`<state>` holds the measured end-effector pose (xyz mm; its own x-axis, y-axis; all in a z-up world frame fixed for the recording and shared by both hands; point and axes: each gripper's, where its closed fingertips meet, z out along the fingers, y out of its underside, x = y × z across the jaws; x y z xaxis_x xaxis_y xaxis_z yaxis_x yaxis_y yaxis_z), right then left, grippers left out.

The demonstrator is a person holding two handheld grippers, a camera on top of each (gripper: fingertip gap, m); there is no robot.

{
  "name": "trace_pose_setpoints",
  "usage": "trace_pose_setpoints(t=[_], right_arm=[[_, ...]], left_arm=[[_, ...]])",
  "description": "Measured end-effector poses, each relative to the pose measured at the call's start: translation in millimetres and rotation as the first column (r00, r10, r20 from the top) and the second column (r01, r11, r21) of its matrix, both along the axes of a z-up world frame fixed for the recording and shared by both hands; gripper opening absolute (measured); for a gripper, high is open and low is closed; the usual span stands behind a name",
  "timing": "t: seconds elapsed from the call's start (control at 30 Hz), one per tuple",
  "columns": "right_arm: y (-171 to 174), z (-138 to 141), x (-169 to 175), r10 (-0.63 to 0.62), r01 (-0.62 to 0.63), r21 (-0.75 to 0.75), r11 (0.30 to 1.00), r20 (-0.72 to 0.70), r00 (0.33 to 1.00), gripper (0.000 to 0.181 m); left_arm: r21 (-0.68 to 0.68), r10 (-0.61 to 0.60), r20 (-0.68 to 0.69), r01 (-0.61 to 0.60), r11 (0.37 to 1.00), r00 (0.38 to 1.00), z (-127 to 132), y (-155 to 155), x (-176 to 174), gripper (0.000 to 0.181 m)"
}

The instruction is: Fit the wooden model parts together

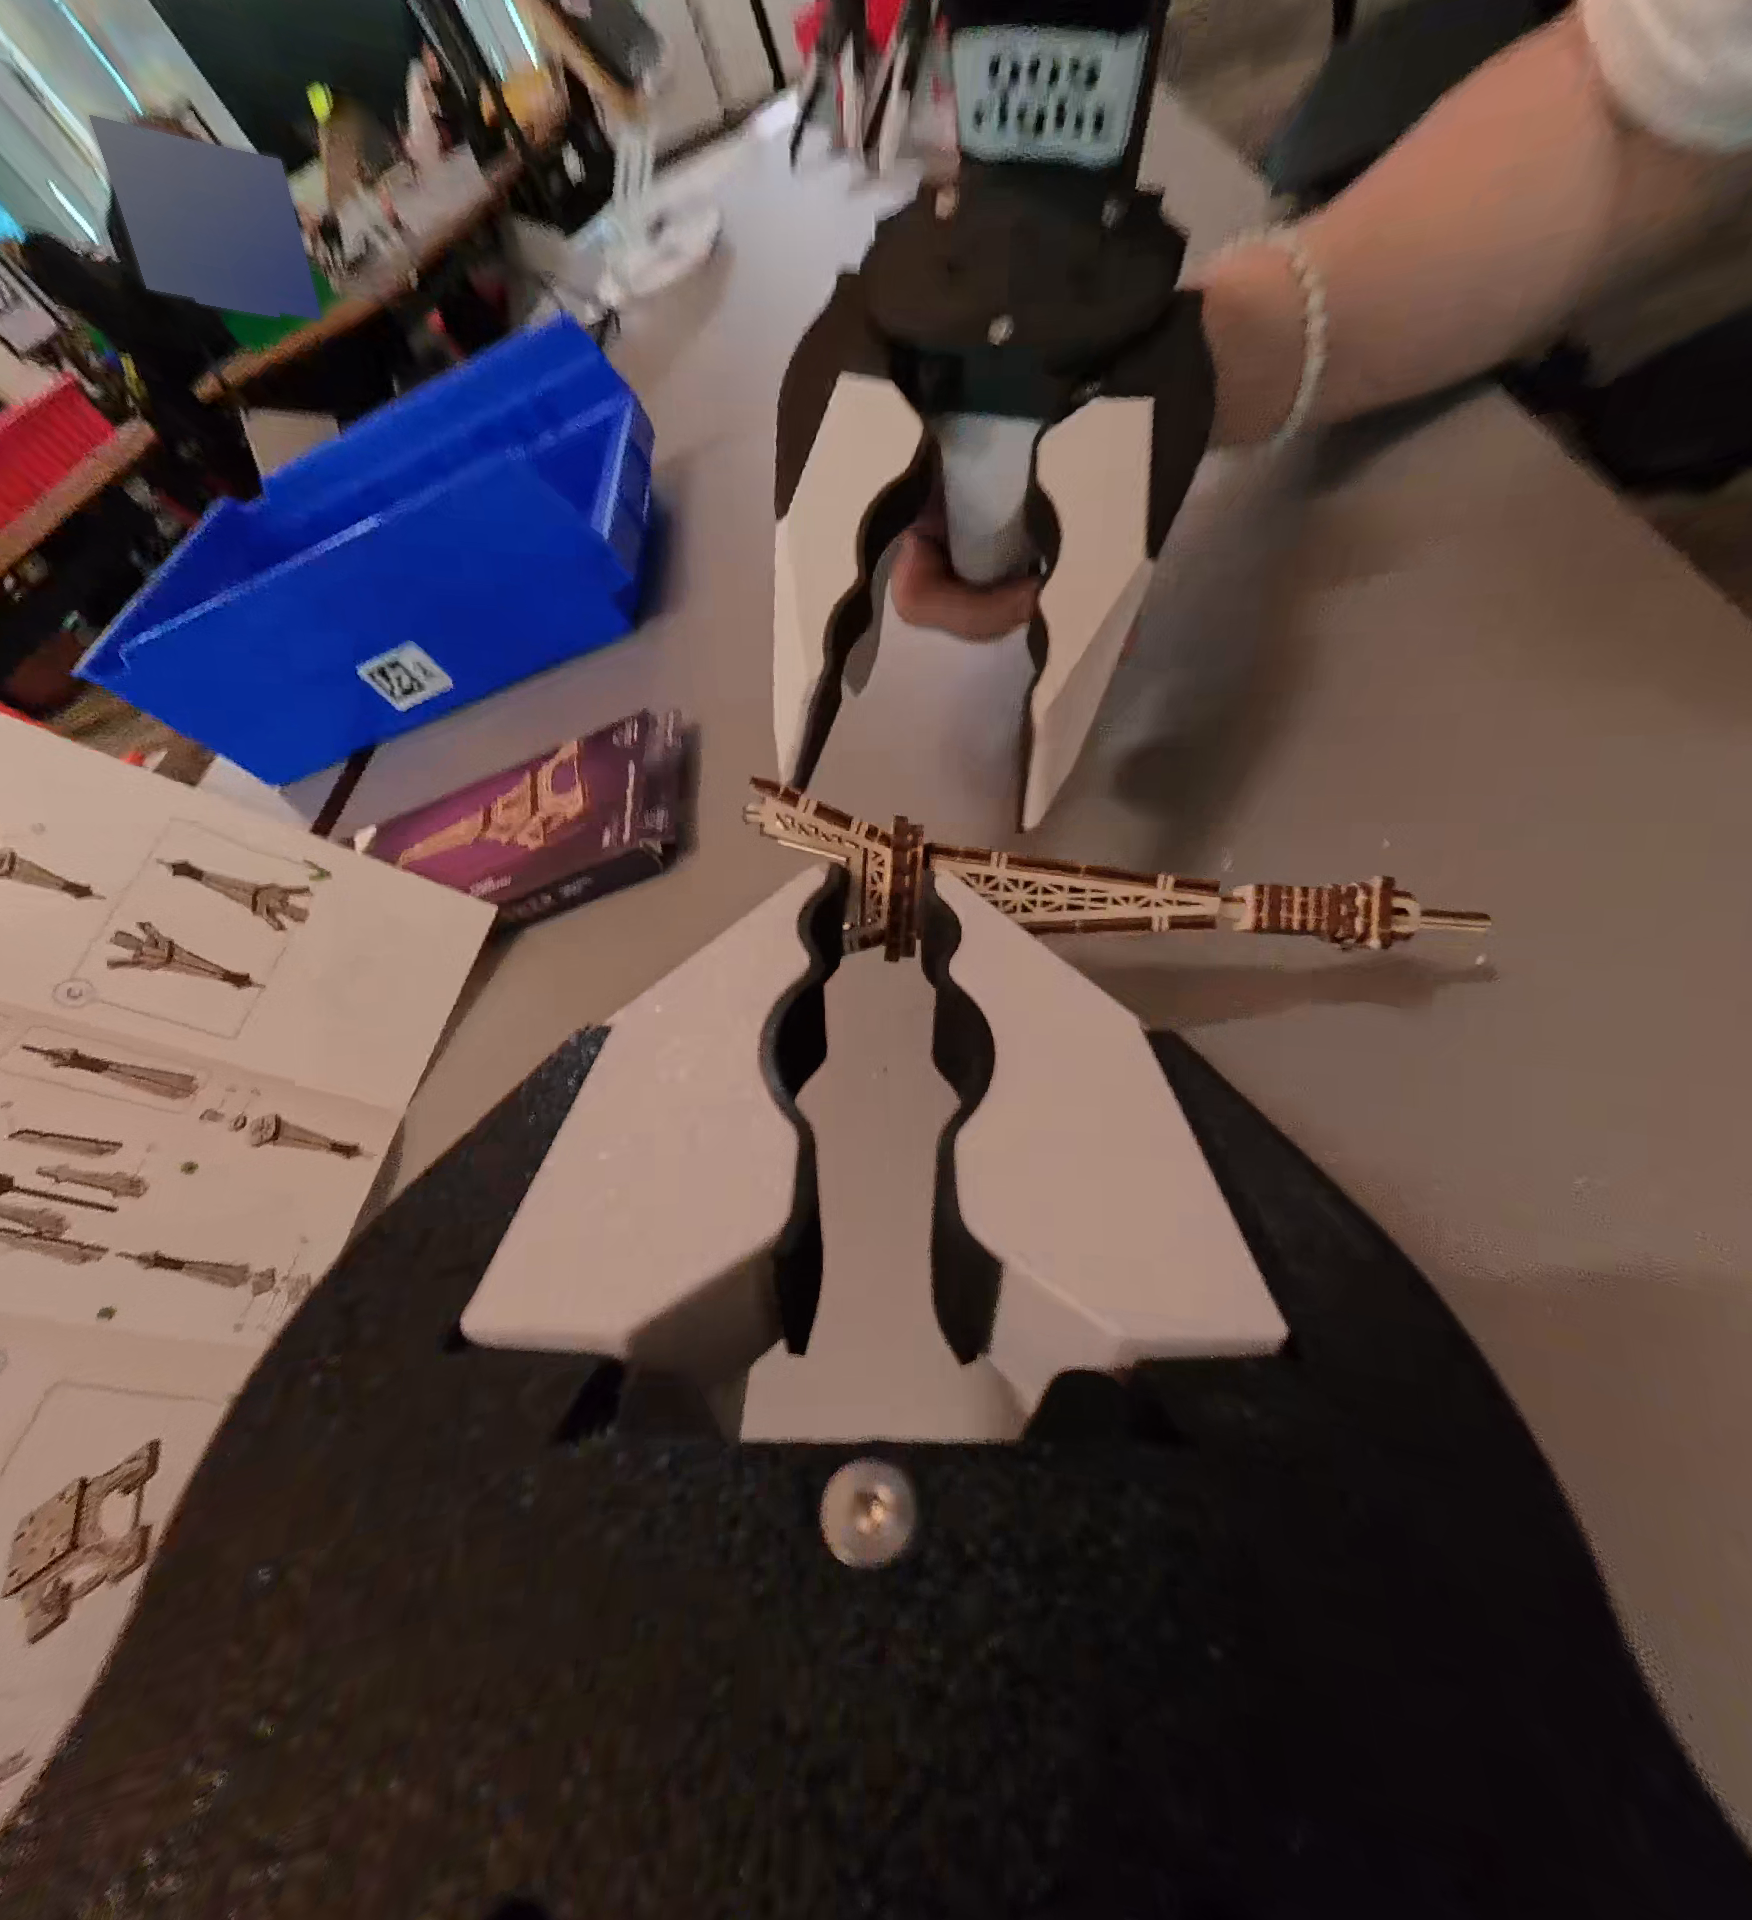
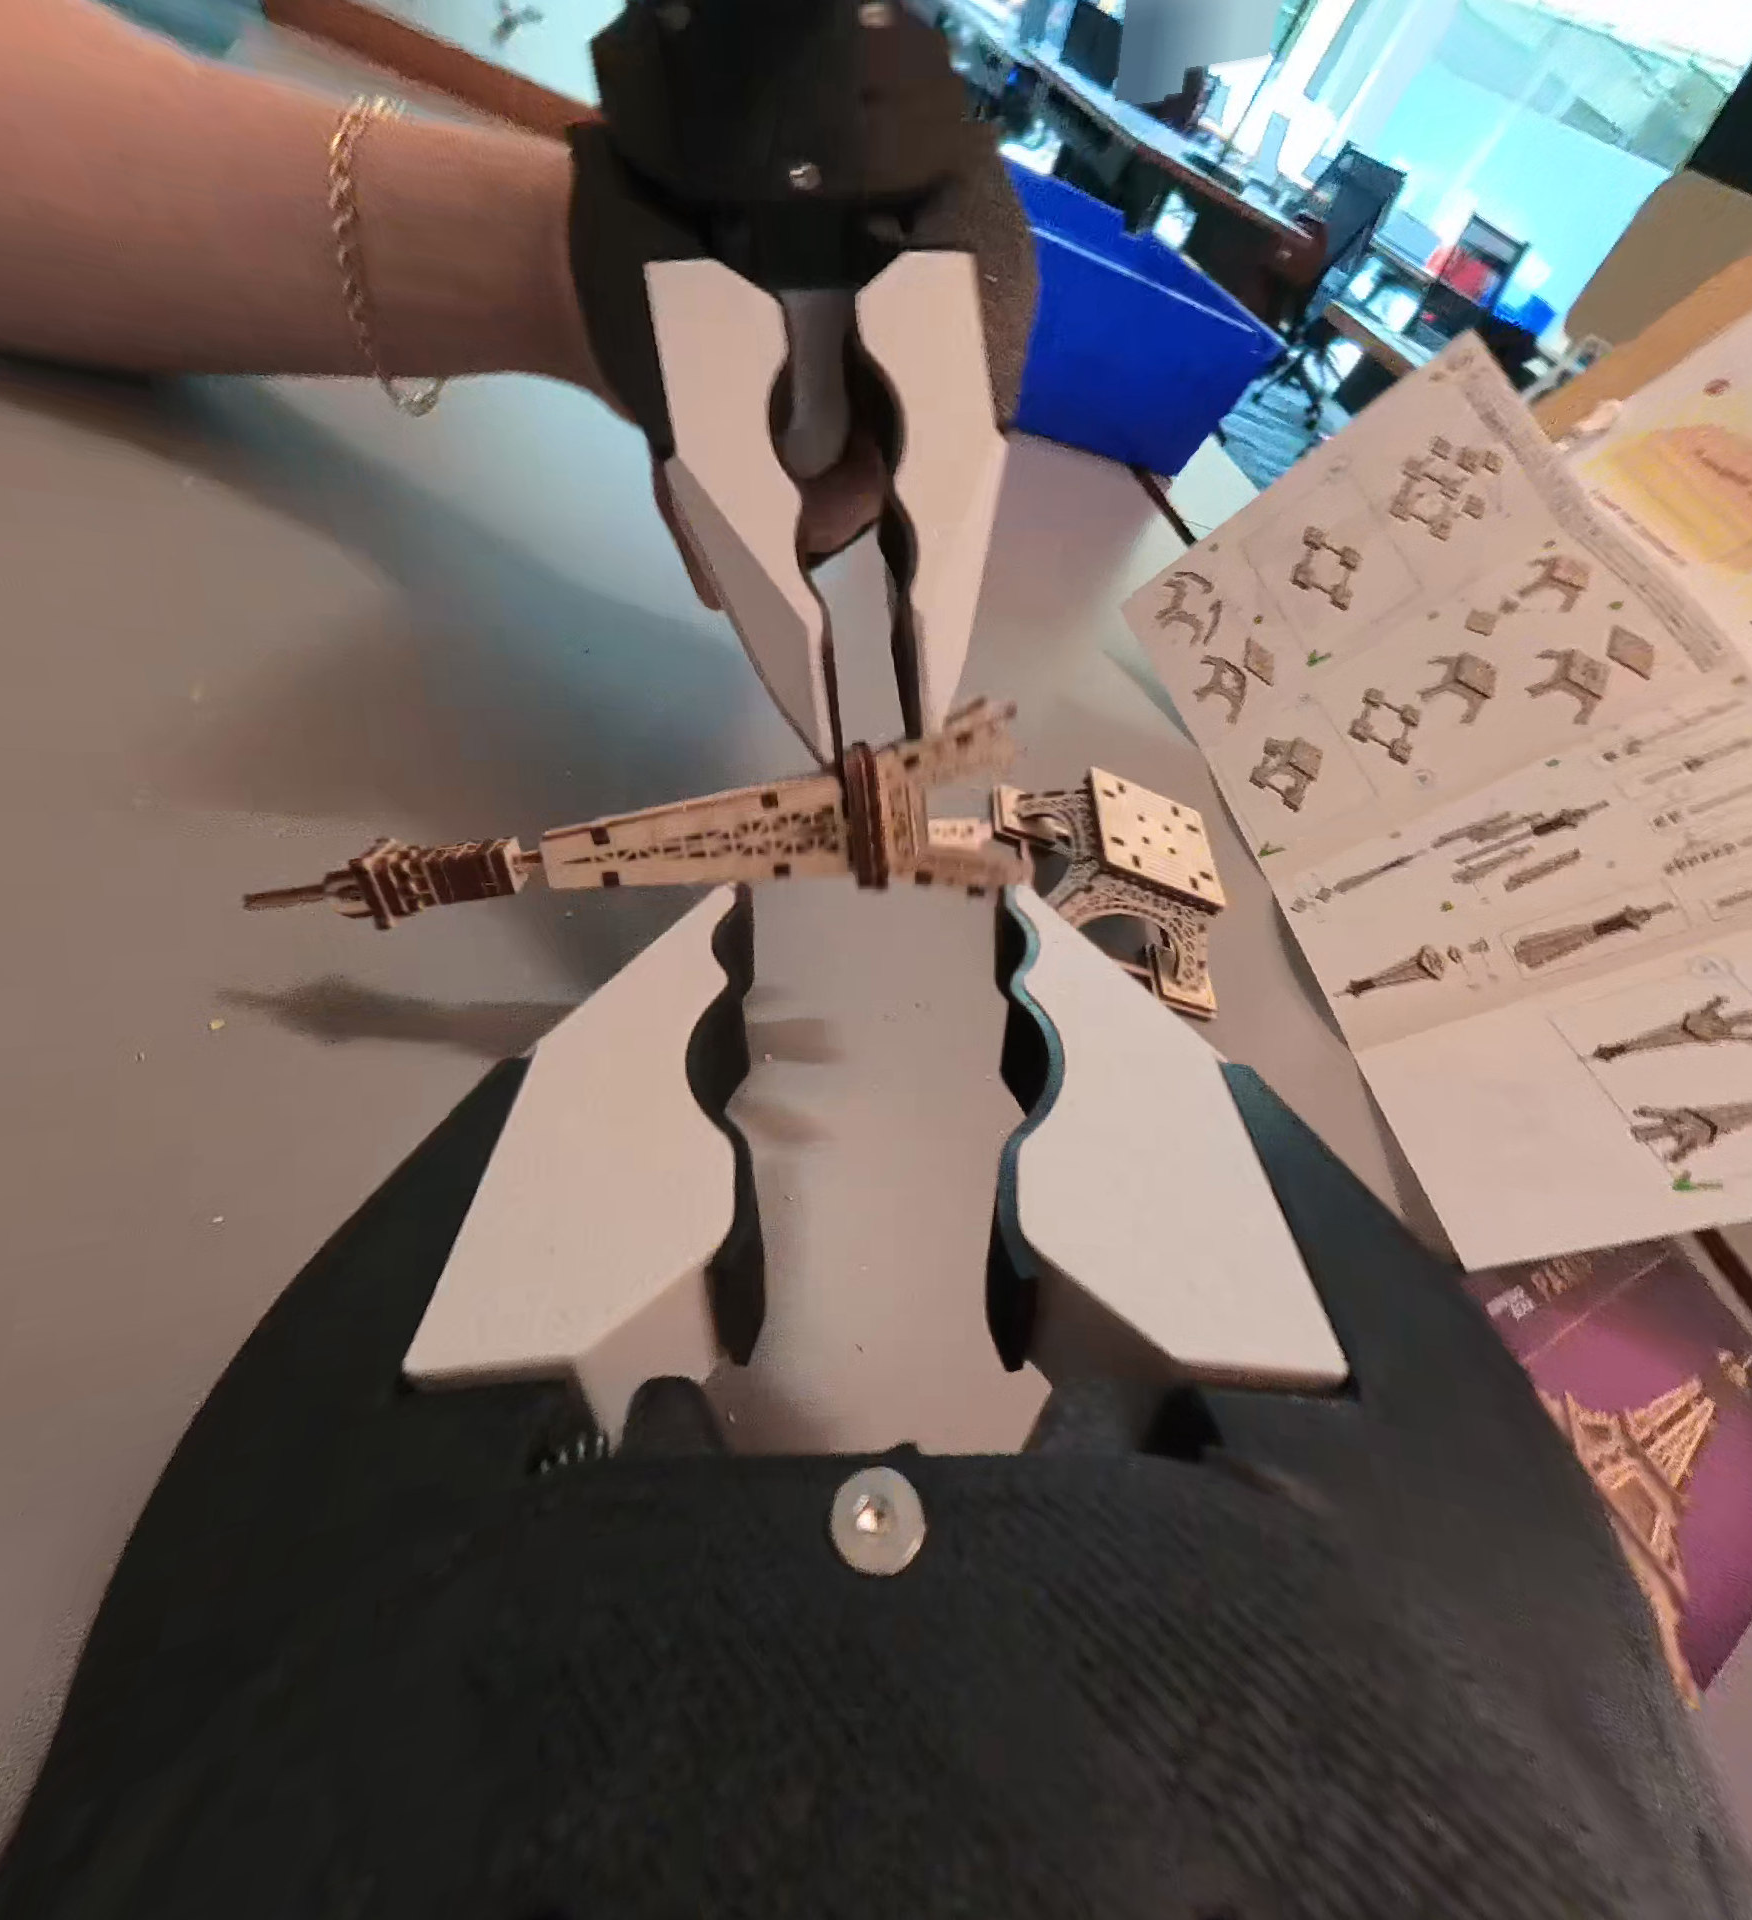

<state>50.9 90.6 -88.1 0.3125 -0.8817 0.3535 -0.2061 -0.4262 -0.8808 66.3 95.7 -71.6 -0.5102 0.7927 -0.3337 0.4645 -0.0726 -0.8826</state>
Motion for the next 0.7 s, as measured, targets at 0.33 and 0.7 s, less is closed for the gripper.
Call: trace_pose_setpoints(t=[0.33,0.7], right_arm=[[-11.8,34.5,1.6,-0.099,0.096,0.024,0.995,0.245,0.964,0.051],[-14.8,34.2,5.1,-0.16,0.14,0.093,0.986,0.271,0.949,0.056]], left_arm=[[-0.103,-0.169,-0.448,0.137,0.985,0.878,42.8,11.9,-1.1,0.011],[-0.05,-0.1,-0.478,0.087,0.995,0.873,39.9,-0.2,-12.1,0.011]])
